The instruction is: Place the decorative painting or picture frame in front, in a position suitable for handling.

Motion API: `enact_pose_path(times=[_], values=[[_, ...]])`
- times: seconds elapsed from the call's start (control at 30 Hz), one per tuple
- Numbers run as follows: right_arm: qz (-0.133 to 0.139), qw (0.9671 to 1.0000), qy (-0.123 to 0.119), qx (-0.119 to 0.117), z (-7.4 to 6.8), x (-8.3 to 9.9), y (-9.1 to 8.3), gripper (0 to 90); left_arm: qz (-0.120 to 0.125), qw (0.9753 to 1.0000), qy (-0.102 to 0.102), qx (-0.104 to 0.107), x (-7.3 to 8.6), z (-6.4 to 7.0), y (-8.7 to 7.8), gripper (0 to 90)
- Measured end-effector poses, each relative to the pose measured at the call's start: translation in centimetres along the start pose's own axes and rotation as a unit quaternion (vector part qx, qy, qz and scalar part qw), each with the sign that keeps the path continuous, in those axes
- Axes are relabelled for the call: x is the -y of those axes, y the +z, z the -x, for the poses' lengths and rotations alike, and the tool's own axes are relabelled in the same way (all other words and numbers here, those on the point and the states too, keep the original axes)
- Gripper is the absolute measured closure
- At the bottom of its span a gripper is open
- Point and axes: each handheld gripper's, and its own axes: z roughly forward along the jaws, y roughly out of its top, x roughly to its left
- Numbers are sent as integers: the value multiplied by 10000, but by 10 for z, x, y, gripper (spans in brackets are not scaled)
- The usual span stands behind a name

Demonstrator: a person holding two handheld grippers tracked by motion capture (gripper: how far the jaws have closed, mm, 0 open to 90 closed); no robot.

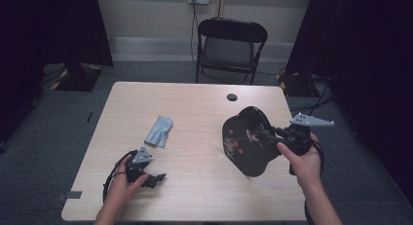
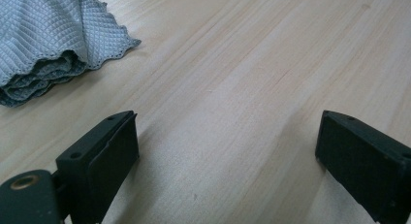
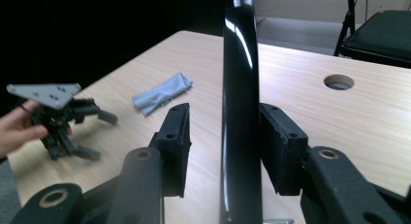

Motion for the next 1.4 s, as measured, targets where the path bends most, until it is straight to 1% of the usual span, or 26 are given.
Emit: enact_pose_path(times=[0.03, 0.1, 0.17, 0.2, 0.23, 0.33, 0.43, 0.47, 0.53, 0.57, 0.63, 0.7, 0.8, 0.87, 0.9, 0.93, 1.13, 1.2, 1.23, 1.27, 1.3, 1.33, 1.37, 1.4], values=[[-15, 10000, -19, -33, 0, 4, -1, 570, -1, 10000, 0, 0, 0, 0, 0, 78], [-58, 9999, -100, 13, -1, 11, -4, 565, 0, 10000, 0, 0, 0, 0, 0, 78], [-63, 9999, -114, 60, -1, 18, -7, 561, 1, 10000, 0, -1, 0, 0, 0, 78], [-63, 9999, -114, 60, -1, 18, -7, 561, 1, 10000, 0, -1, 0, 0, 0, 78], [-62, 9999, -135, 43, -1, 26, -11, 562, -1, 10000, 0, -2, 0, 0, 0, 78], [-54, 9999, -153, 52, -2, 37, -16, 567, 0, 10000, 0, -2, 0, 0, 0, 78], [-30, 9999, -162, -27, -2, 51, -19, 572, 0, 10000, 0, -3, 0, 0, 0, 78], [-51, 9999, -128, -46, -2, 56, -19, 576, 1, 10000, -2, -2, 0, 0, 0, 78], [-41, 9999, -57, -131, -1, 66, -16, 584, 0, 10000, -2, -4, 0, 0, 0, 78], [-87, 9998, -22, -167, 0, 70, -15, 591, 0, 10000, -3, -3, 0, 0, 0, 78], [-129, 9997, -53, -199, 0, 77, -12, 613, 0, 10000, -3, -2, 0, 0, 0, 78], [-207, 9996, -76, -193, 1, 80, -10, 643, 0, 10000, -2, -2, 0, 0, 0, 78], [-185, 9997, -106, -132, 1, 80, -10, 668, 0, 10000, -7, -2, 0, 0, 0, 77], [-189, 9997, -152, -41, 2, 81, -10, 708, 0, 10000, -8, -3, 0, 0, 0, 77], [-200, 9997, -134, -44, 2, 82, -9, 724, -2, 10000, -13, -15, 0, 0, 0, 77], [-193, 9997, -129, -51, 3, 82, -9, 758, -4, 10000, -21, -24, 0, 0, 0, 75], [-149, 9998, -135, 48, 4, 83, -10, 787, -30, 10000, -22, -30, 0, 0, 0, 69], [-103, 9999, -123, 54, 5, 84, -9, 787, -3, 10000, -61, -23, 0, 1, 0, 72], [-90, 9999, -130, 56, 5, 84, -9, 788, 0, 10000, -40, -49, 0, 0, -1, 81], [-85, 9998, -149, 73, 4, 84, -9, 788, 50, 9999, -99, -41, 1, 0, -2, 104], [-80, 9998, -152, 80, 4, 84, -9, 788, 39, 9999, -126, -76, 0, -1, -3, 138], [-69, 9998, -151, 78, 4, 84, -9, 788, 70, 9996, -261, -38, 0, -2, -4, 175], [-70, 9998, -142, 76, 5, 85, -9, 788, 86, 9995, -304, -24, -1, -2, -6, 189], [-75, 9998, -157, 68, 5, 85, -10, 789, 123, 9995, -289, -52, -2, -3, -8, 191]])
